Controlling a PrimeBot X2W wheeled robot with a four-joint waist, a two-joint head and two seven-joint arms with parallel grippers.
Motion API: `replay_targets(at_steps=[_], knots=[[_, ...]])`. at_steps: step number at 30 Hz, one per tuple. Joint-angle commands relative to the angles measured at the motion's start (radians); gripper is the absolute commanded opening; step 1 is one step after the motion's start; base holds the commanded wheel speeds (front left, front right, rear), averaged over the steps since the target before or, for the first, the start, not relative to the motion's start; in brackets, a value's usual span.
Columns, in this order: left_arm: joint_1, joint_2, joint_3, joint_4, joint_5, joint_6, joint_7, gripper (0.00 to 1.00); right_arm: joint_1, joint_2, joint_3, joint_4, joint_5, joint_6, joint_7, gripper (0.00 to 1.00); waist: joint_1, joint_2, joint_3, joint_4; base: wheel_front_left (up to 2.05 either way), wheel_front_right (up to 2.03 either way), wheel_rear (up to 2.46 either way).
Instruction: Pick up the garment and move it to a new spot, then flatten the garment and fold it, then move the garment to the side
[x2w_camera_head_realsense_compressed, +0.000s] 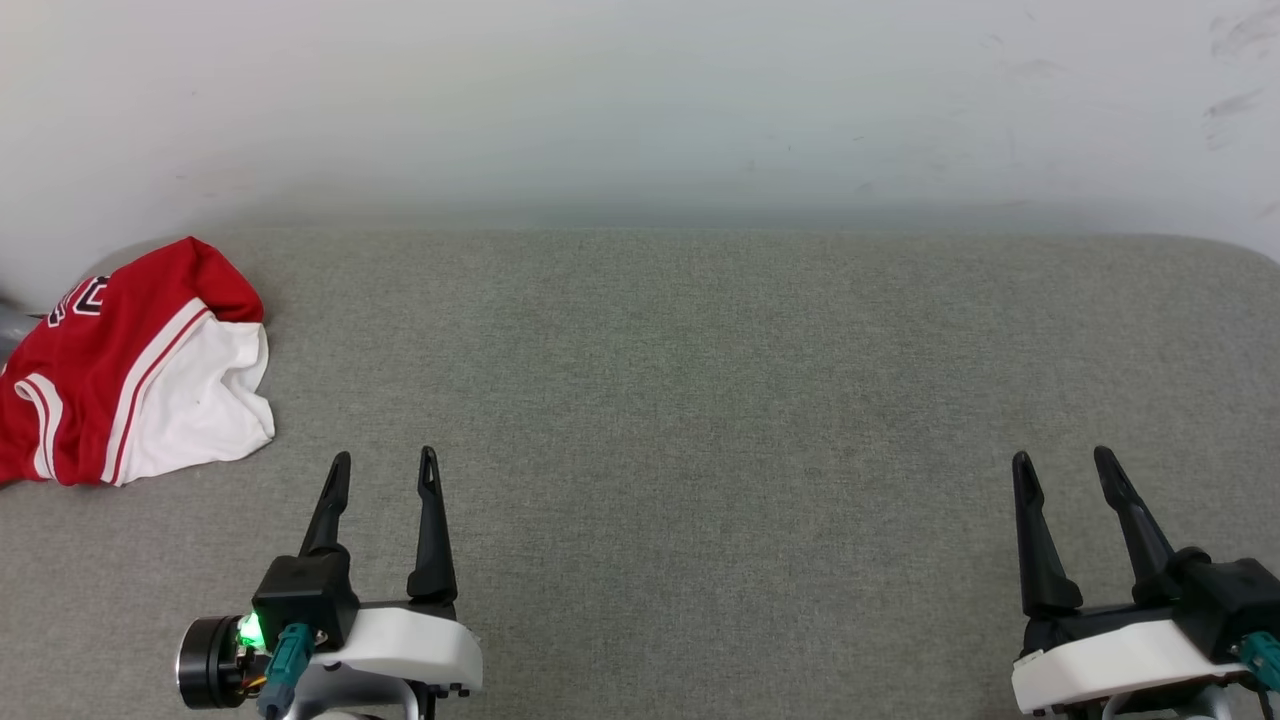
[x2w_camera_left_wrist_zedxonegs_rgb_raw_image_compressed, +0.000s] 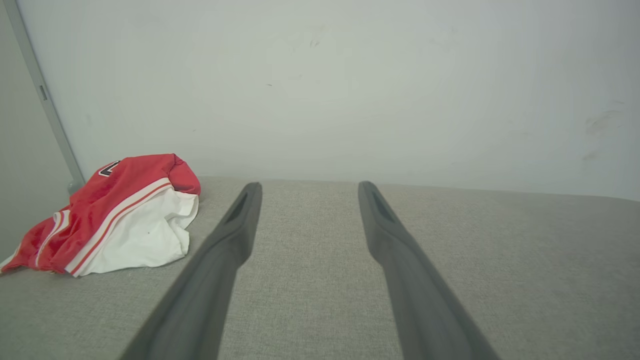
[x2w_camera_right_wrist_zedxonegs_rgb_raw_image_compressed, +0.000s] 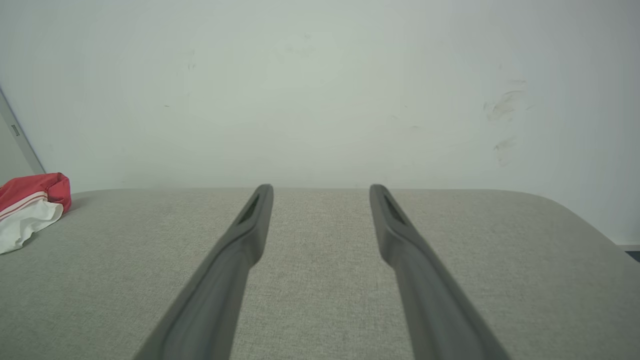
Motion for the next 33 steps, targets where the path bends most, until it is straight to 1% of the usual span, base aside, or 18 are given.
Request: replay_targets(at_steps=[1,14,28,33], knots=[[0.006,0.0,0.0,-0.009,0.027,0.005,-0.01,1.0,0.007,0.003,0.0,-0.008,-0.021,0.0,-0.01,1.0,0.0,0.0,0.0,0.001,0.0,0.0,0.0],[0.019,-0.012,0.012,-0.01,0.092,-0.017,-0.03,1.0,0.015,0.003,0.002,-0.013,-0.068,0.0,-0.033,1.0,0.0,0.0,0.001,0.002,0.0,0.0,0.0],[0.018,-0.027,0.05,0.017,0.066,-0.067,-0.033,1.0,0.013,0.003,0.018,0.007,-0.021,0.0,-0.036,1.0,0.0,0.0,0.011,0.005,0.0,0.0,0.0],[0.015,-0.03,0.061,0.028,0.055,-0.083,-0.033,1.0,0.009,0.003,0.013,0.019,0.015,0.0,-0.036,1.0,0.0,0.0,0.016,0.005,0.0,0.0,0.0]])
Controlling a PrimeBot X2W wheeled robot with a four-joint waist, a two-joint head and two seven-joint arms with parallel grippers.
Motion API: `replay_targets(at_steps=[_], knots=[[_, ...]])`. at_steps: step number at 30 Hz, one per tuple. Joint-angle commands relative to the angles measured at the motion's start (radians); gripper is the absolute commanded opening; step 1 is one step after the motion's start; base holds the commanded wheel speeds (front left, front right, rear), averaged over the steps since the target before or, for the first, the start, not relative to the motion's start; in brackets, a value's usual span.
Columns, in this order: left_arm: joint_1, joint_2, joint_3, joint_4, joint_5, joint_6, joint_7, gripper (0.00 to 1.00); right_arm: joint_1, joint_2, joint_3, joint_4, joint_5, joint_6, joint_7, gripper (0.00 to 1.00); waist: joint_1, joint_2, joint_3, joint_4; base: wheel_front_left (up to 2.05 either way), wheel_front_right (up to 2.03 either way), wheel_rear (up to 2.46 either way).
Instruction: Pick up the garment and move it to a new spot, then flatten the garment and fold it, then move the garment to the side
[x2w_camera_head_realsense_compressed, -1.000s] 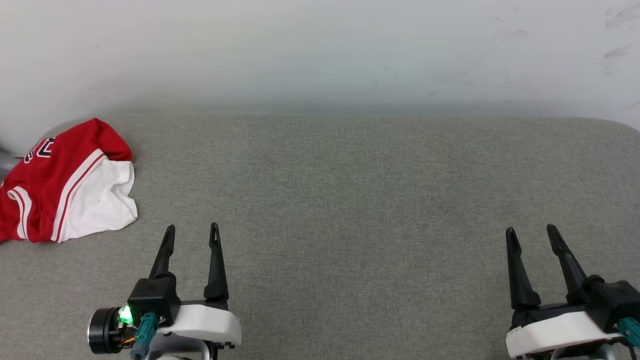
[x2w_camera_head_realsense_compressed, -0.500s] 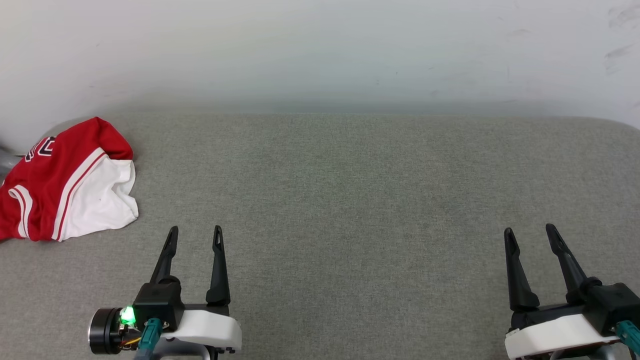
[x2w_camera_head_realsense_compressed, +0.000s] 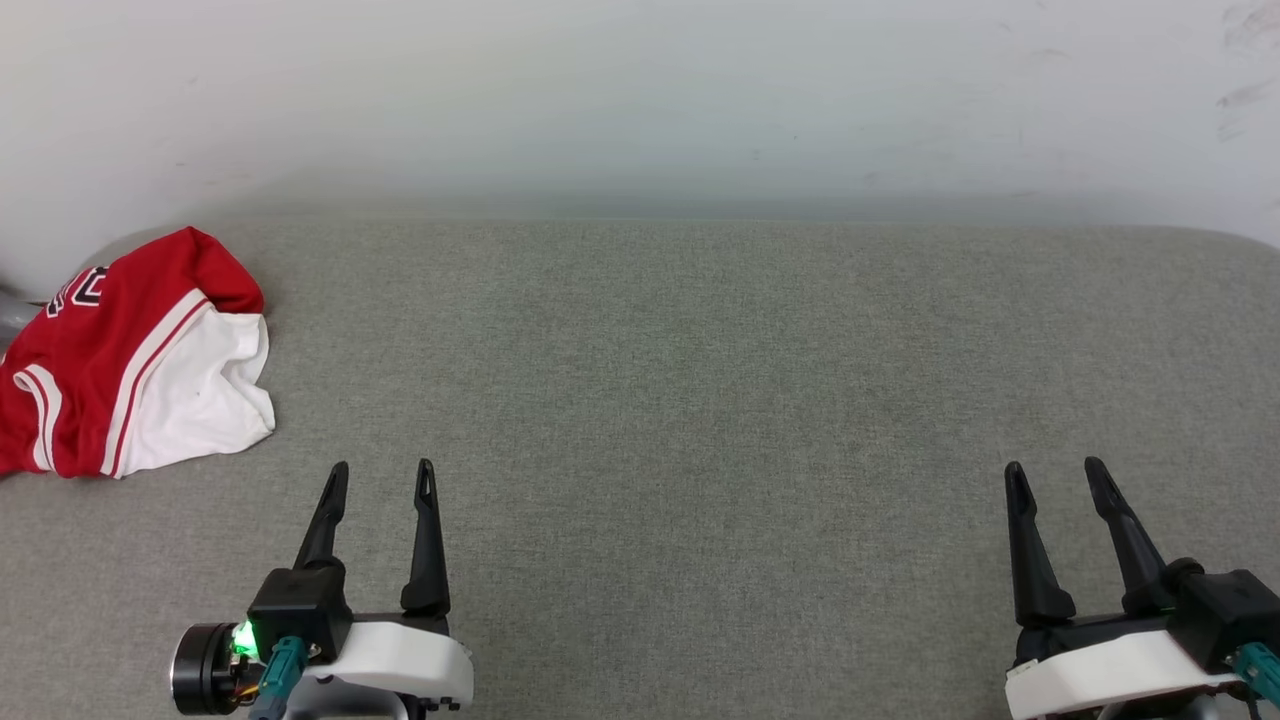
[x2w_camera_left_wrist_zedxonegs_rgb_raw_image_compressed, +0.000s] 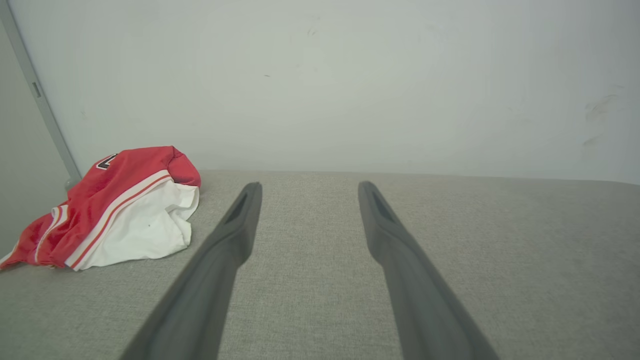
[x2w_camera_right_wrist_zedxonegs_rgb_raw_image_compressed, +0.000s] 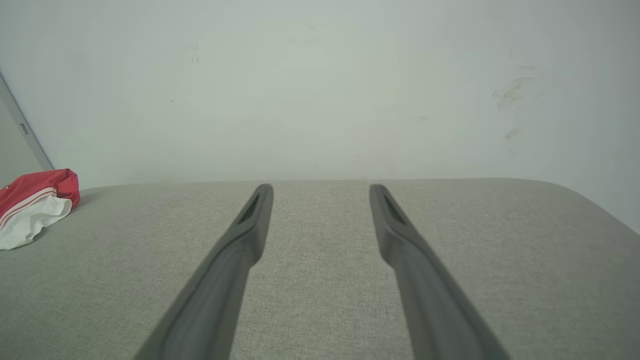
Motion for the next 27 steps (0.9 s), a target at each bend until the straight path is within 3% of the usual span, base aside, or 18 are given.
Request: replay_targets(at_steps=[1,27], knots=[[0.001,-0.002,0.004,0.003,-0.005,-0.003,-0.003,1.0,-0.003,0.003,-0.002,0.004,0.011,-0.001,-0.004,1.0,0.0,-0.0001,0.001,0.0,0.0,0.0,0.0],[-0.017,-0.003,-0.007,0.036,-0.027,-0.014,-0.003,1.0,-0.01,0.003,0.003,0.035,0.023,-0.001,-0.004,1.0,0.0,-0.0001,0.003,0.01,0.0,0.0,0.0]])
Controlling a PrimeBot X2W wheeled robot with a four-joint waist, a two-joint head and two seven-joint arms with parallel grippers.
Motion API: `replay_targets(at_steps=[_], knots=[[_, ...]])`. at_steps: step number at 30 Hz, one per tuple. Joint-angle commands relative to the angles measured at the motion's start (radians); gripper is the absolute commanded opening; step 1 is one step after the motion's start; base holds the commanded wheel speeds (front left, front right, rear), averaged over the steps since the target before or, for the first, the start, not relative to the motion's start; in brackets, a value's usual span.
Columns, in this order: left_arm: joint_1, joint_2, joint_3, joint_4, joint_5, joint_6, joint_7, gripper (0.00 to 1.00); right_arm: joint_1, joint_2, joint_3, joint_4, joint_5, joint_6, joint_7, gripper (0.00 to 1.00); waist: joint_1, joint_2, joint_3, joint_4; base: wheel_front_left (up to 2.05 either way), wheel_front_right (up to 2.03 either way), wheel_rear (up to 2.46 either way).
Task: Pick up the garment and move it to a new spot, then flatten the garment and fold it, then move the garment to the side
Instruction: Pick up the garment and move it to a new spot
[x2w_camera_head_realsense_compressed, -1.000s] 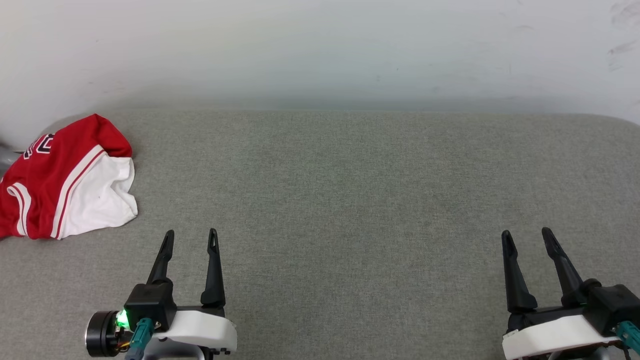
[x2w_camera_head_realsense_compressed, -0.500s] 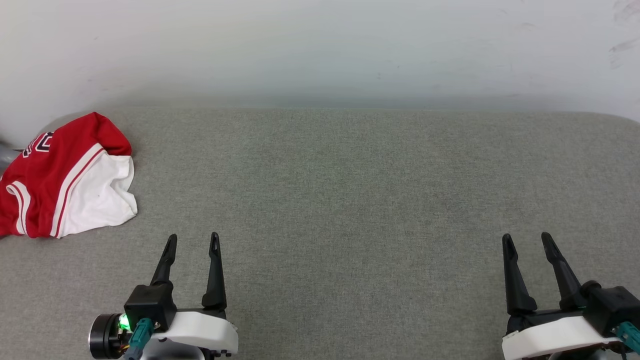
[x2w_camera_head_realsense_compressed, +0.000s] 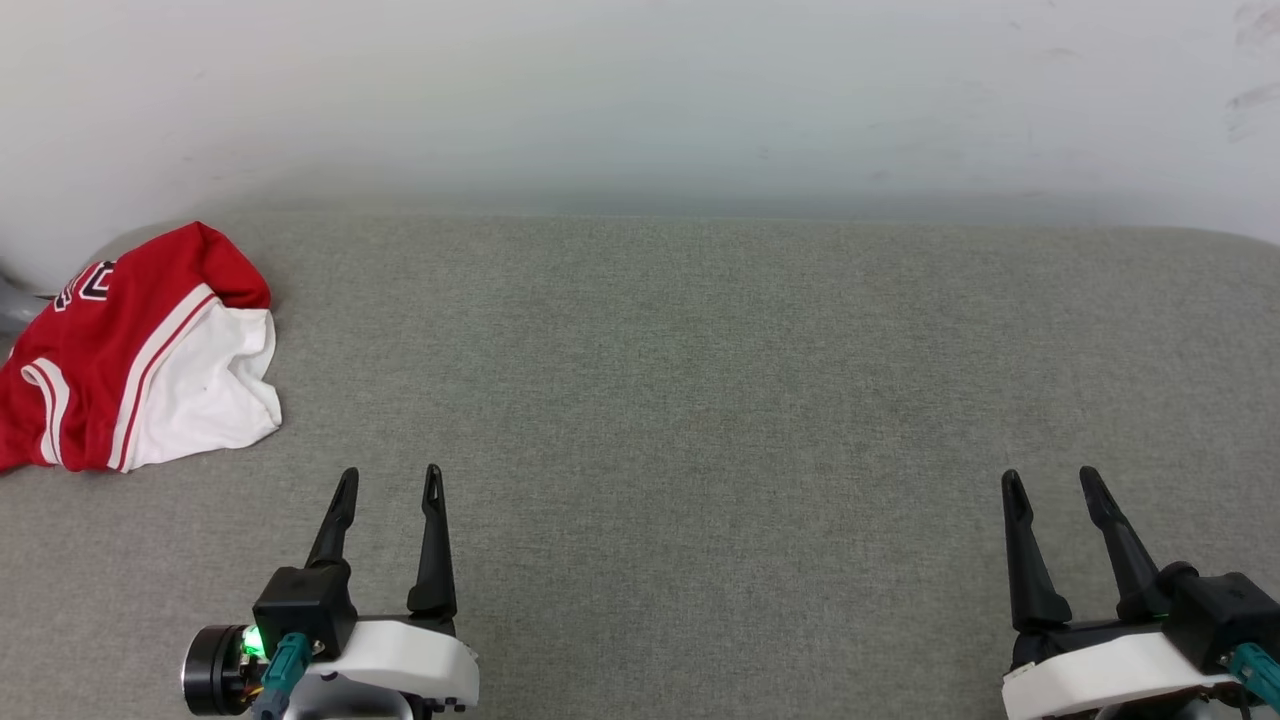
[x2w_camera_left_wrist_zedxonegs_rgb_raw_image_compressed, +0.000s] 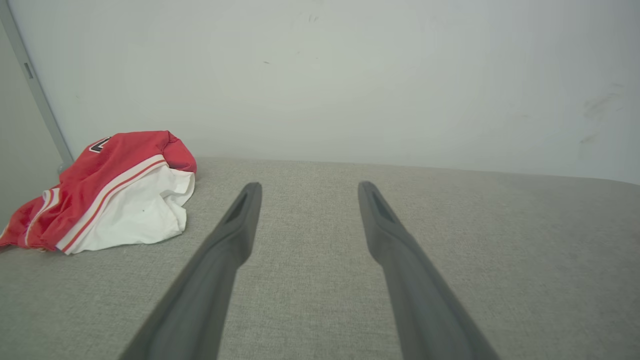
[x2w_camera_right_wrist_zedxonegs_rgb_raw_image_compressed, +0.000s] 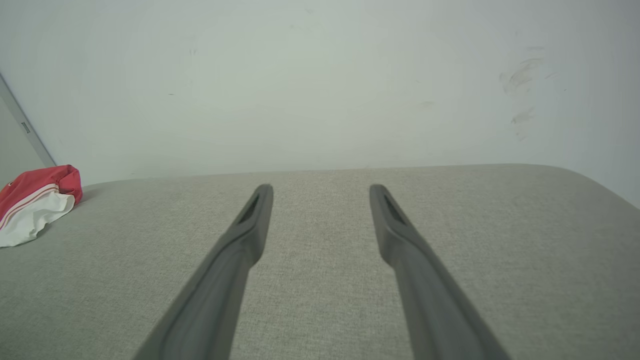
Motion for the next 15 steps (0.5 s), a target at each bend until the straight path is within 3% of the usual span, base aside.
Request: replay_targets(at_steps=[1,15], knots=[[-0.008,-0.002,-0.001,0.001,0.005,-0.003,-0.003,1.0,-0.007,0.003,0.002,-0.001,-0.006,-0.001,-0.004,1.0,0.0,0.0,0.0,0.005,0.0,0.0,0.0],[-0.023,-0.002,0.004,0.003,0.009,0.013,-0.003,1.0,-0.019,0.003,0.008,0.0,-0.022,-0.001,-0.004,1.0,0.0,0.0,0.014,0.119,0.0,0.0,0.0]])
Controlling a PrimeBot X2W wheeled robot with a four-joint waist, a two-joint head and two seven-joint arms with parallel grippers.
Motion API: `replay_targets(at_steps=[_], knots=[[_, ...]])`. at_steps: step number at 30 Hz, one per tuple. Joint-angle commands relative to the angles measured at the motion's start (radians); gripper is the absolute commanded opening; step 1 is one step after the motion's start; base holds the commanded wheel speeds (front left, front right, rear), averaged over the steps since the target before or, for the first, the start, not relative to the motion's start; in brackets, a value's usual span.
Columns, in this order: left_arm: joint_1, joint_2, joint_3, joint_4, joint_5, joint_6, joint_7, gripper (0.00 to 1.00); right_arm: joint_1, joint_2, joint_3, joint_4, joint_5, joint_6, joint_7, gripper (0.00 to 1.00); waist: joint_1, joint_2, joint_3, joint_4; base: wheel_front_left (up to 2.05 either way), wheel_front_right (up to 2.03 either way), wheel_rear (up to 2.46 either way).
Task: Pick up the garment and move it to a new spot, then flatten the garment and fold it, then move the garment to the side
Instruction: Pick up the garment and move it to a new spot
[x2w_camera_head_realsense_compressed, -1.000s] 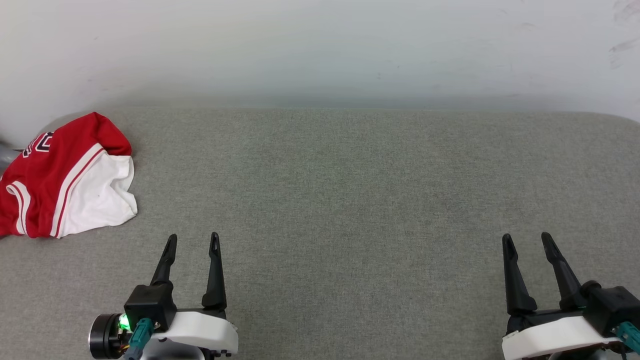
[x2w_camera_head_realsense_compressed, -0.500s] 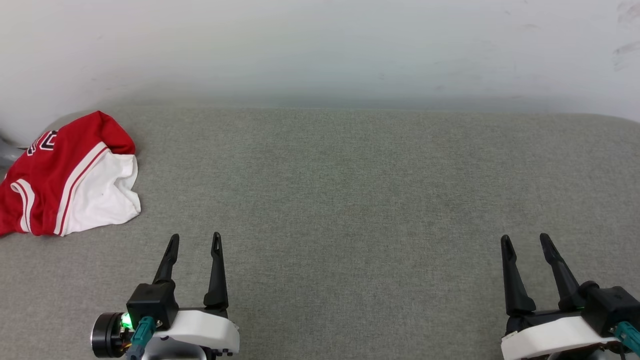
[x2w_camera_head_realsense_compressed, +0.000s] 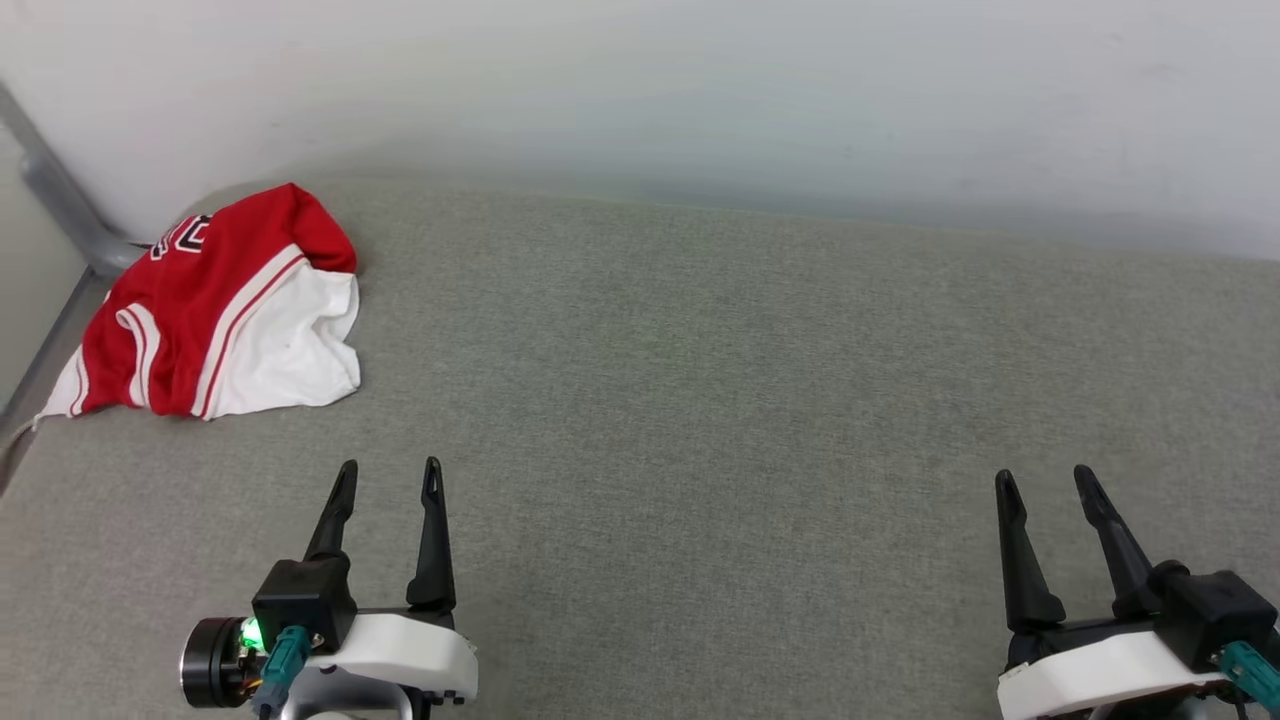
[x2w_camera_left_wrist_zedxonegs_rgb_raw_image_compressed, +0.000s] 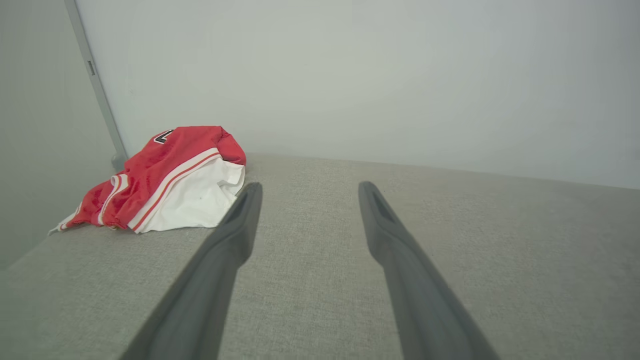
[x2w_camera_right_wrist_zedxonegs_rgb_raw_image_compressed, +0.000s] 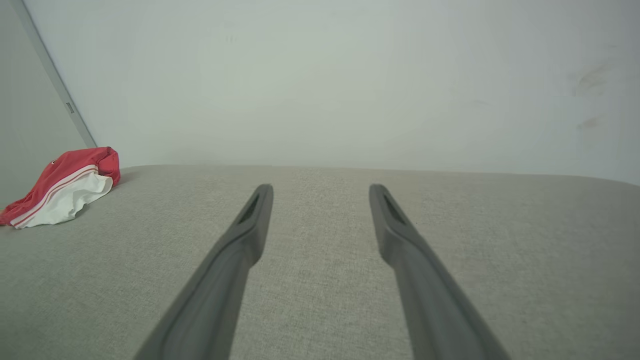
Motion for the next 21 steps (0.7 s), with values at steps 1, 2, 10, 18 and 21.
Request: replay_targets(at_steps=[1,2,10,18,21], knots=[[-0.01,-0.002,0.005,-0.001,0.0,0.006,-0.002,1.0,-0.018,0.003,0.005,-0.001,-0.004,-0.001,-0.004,1.0,0.0,-0.0001,0.004,0.029,0.0,0.0,0.0],[-0.01,-0.002,0.006,-0.001,-0.002,0.006,-0.002,1.0,-0.017,0.003,0.005,-0.002,-0.006,-0.001,-0.004,1.0,0.0,-0.0001,0.005,0.04,0.0,0.0,0.0],[-0.011,-0.002,0.013,-0.002,-0.021,0.012,-0.003,1.0,-0.013,0.003,0.004,-0.006,-0.023,-0.001,-0.004,1.0,0.0,-0.0001,0.007,0.128,0.0,0.0,0.0],[-0.004,-0.002,0.018,-0.001,-0.03,0.015,-0.002,1.0,-0.017,0.003,0.008,-0.007,-0.032,-0.001,-0.004,1.0,0.0,-0.0001,0.009,0.203,0.0,0.0,0.0],[-0.002,-0.002,0.022,-0.001,-0.032,0.015,-0.003,1.0,-0.018,0.003,0.01,-0.008,-0.035,-0.001,-0.004,1.0,0.0,-0.0001,0.011,0.232,0.0,0.0,0.0]])
